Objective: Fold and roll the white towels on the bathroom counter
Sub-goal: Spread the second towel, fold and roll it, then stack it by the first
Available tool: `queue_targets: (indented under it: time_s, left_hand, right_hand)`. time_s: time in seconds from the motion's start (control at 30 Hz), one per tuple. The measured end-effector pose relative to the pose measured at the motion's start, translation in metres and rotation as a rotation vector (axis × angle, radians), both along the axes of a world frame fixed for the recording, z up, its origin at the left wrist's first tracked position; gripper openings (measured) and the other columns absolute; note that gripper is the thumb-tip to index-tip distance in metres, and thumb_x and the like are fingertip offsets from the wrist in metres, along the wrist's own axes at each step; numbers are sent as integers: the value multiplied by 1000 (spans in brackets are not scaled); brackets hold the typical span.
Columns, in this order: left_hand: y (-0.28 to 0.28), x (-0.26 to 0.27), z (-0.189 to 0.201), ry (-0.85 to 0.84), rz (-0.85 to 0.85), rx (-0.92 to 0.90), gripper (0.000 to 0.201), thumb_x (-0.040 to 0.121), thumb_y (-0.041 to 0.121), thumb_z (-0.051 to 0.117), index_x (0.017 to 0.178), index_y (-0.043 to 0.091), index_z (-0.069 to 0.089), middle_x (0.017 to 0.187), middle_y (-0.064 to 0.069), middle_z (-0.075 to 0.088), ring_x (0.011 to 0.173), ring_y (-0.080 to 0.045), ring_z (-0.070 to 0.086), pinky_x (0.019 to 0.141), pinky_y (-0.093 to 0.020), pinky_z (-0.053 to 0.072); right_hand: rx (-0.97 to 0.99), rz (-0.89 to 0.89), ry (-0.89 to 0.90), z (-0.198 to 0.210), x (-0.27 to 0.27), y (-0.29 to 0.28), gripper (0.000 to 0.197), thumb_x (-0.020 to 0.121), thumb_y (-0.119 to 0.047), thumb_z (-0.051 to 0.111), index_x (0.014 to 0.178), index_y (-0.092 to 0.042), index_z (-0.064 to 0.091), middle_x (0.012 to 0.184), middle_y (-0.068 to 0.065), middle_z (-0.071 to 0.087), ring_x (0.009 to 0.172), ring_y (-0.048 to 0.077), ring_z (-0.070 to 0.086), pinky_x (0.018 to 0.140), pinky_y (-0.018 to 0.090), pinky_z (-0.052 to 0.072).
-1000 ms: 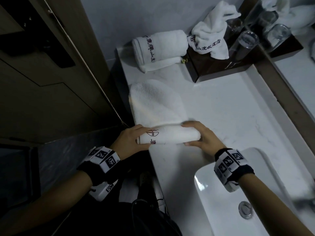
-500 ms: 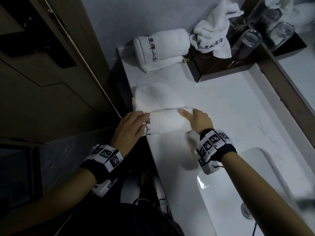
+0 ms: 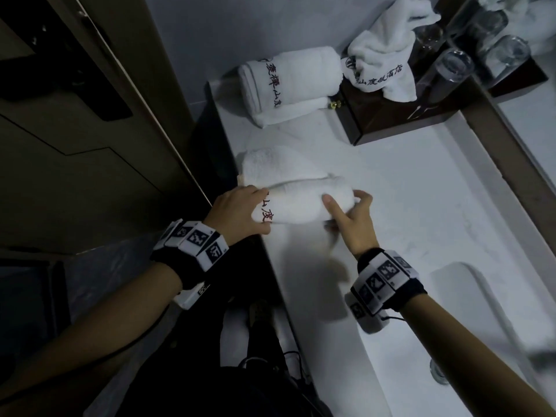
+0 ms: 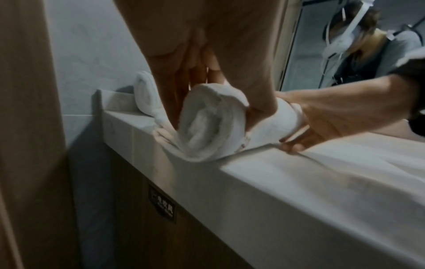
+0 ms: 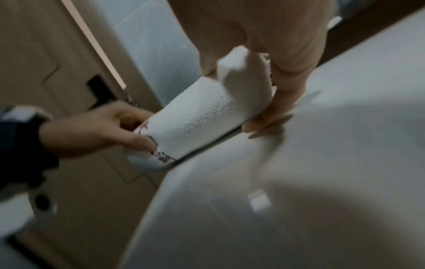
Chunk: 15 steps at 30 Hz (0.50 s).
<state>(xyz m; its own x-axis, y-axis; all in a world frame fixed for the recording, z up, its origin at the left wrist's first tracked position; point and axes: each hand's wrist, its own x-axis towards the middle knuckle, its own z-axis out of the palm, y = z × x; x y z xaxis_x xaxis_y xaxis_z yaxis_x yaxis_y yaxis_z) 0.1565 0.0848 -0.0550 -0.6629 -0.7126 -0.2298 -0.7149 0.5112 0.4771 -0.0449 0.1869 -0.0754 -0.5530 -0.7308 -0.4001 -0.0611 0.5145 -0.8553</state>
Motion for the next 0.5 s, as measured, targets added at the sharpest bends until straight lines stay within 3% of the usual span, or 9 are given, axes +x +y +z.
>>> queue_targets:
  time_s: [0.07,0.17,0.3,0.4,0.43,0.5]
  left_hand:
    - [-12,1,2,25,-5,50,69,70,33,72,131,15,47,118,-10,61,106,-30,57,91,-39,47]
    - [-24,3,0,55,-18,97,69,73,34,70,135,23,41,126,-7,59,107,-29,58,93,-37,47]
    - [-49,3,-1,115,-16,273,63,75,25,71,133,21,45,121,-10,61,102,-26,60,91,-34,49]
    - [-72,2,0,178,-35,441,55,78,18,69,129,17,50,112,-10,65,96,-19,61,81,-15,44]
    - [-78,2,2,166,-53,472,55,79,19,69,130,16,49,114,-10,65,97,-17,60,80,-14,43]
    - [-89,2,4,110,-107,510,59,78,31,67,132,16,48,118,-10,64,103,-18,60,88,-21,45]
  right_hand:
    - [32,-88,-181,-2,3,-9,73,78,-51,66,130,-16,30,104,5,63,82,15,70,80,23,55]
    - [-3,-179,-291,-1,4,-33,75,73,-52,70,130,-13,41,120,6,60,103,19,63,88,37,56]
    - [3,-214,-288,10,0,-63,68,71,-52,71,125,-18,48,118,4,63,104,18,62,79,32,56]
    - [101,-203,-407,21,-7,-81,69,68,-59,70,121,-18,54,114,4,66,102,20,63,78,34,55]
    - [132,-213,-469,25,-10,-86,70,64,-62,70,117,-18,57,111,6,68,101,22,64,80,37,55]
    - [162,-258,-559,31,-16,-94,71,56,-63,73,108,-16,60,107,9,69,100,25,65,83,41,54]
